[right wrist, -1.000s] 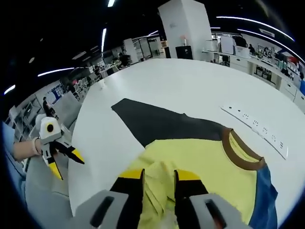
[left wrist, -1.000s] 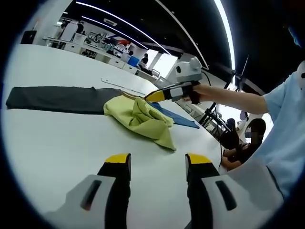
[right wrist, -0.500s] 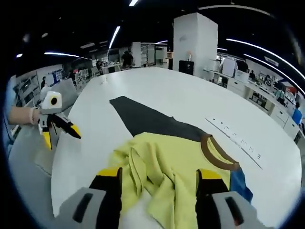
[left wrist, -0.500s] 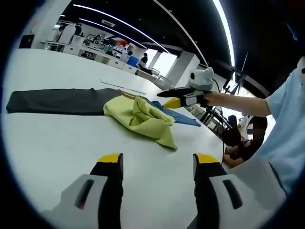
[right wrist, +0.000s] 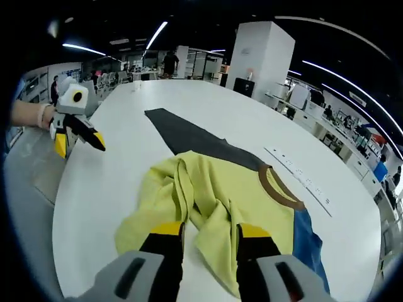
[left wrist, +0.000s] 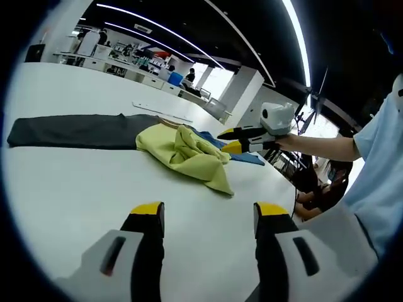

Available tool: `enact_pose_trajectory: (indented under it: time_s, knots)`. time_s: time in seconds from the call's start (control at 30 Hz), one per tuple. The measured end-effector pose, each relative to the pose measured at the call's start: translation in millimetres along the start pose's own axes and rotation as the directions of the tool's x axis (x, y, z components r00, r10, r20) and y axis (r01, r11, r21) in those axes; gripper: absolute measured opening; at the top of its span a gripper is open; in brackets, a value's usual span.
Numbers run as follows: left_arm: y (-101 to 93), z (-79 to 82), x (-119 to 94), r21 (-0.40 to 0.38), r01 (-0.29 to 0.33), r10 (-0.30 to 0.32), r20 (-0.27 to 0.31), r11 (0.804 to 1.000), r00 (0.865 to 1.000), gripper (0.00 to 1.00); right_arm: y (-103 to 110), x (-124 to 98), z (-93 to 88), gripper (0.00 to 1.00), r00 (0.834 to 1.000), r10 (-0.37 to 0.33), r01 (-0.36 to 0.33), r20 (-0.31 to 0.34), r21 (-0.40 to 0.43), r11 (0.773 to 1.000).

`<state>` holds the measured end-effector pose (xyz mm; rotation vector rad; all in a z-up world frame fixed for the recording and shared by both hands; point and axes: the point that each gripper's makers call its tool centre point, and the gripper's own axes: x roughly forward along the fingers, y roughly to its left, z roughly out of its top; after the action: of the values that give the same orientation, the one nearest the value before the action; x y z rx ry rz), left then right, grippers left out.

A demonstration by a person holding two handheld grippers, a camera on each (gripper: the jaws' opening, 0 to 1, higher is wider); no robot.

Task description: Fold the garment on the visible template until the final outline fits inside the template.

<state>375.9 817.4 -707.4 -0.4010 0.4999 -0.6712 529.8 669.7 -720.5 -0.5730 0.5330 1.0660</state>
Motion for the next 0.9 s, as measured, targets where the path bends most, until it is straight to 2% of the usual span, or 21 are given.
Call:
enact_pose_trajectory:
  time_s: [0.07, 0.13, 0.17, 0.23, 0.3, 0.4, 0.53, 0.63, 0.7, 0.8, 0.9]
  knots:
    - [0.2, 0.0, 0, -0.002, 0.000, 0.000, 0.000, 1.000, 1.000, 0.54, 2, 3, -4.9, 0.24, 1.000, -0.015, 0.015, -0.007, -0.004, 1.000]
    - [0.1, -0.4, 0, -0.004, 0.000, 0.000, -0.002, 1.000, 1.000, 0.53, -4, 4, -8.0, 0.18, 0.997, -0.082, 0.081, -0.014, -0.084, 0.993]
    - [0.2, -0.3, 0, -0.004, 0.000, 0.000, -0.001, 1.000, 1.000, 0.53, -2, 6, -6.9, 0.15, 0.997, -0.082, 0.082, 0.004, -0.103, 0.991]
    - [0.8, -0.1, -1, -0.006, -0.002, 0.002, 0.000, 1.000, 1.000, 0.53, 2, 9, -11.6, 0.15, 0.997, -0.080, 0.079, -0.015, -0.053, 0.995]
    - [0.9, -0.2, -1, -0.007, -0.002, 0.002, 0.000, 1.000, 1.000, 0.52, 1, 11, -14.4, 0.14, 0.995, -0.092, 0.089, -0.027, -0.081, 0.993]
    - [0.7, -0.2, 0, -0.007, -0.001, 0.001, -0.001, 1.000, 1.000, 0.52, -2, 12, -20.4, 0.13, 0.994, -0.104, 0.100, -0.041, -0.078, 0.992]
    - [0.8, -0.3, 0, -0.009, 0.000, 0.000, -0.002, 1.000, 1.000, 0.52, -10, 8, -18.0, 0.04, 0.991, -0.130, 0.127, -0.035, -0.088, 0.988]
    - [1.2, -0.5, 0, -0.010, 0.000, 0.000, -0.002, 1.000, 1.000, 0.51, -15, 4, -12.4, 0.01, 0.992, -0.124, 0.123, -0.024, -0.028, 0.992]
    - [1.3, -0.8, 0, -0.010, 0.000, 0.000, -0.003, 1.000, 1.000, 0.51, -25, 1, -8.1, 0.00, 0.990, -0.137, 0.136, -0.018, -0.031, 0.990]
    - [1.2, -1.0, 1, -0.009, 0.001, -0.001, -0.004, 1.000, 1.000, 0.51, -38, -2, -1.2, 0.00, 0.990, -0.144, 0.144, -0.007, 0.007, 0.990]
    - [1.1, -1.2, 1, -0.009, 0.001, -0.001, -0.005, 1.000, 1.000, 0.51, -55, -1, -0.4, 0.00, 0.987, -0.157, 0.158, -0.025, 0.018, 0.987]
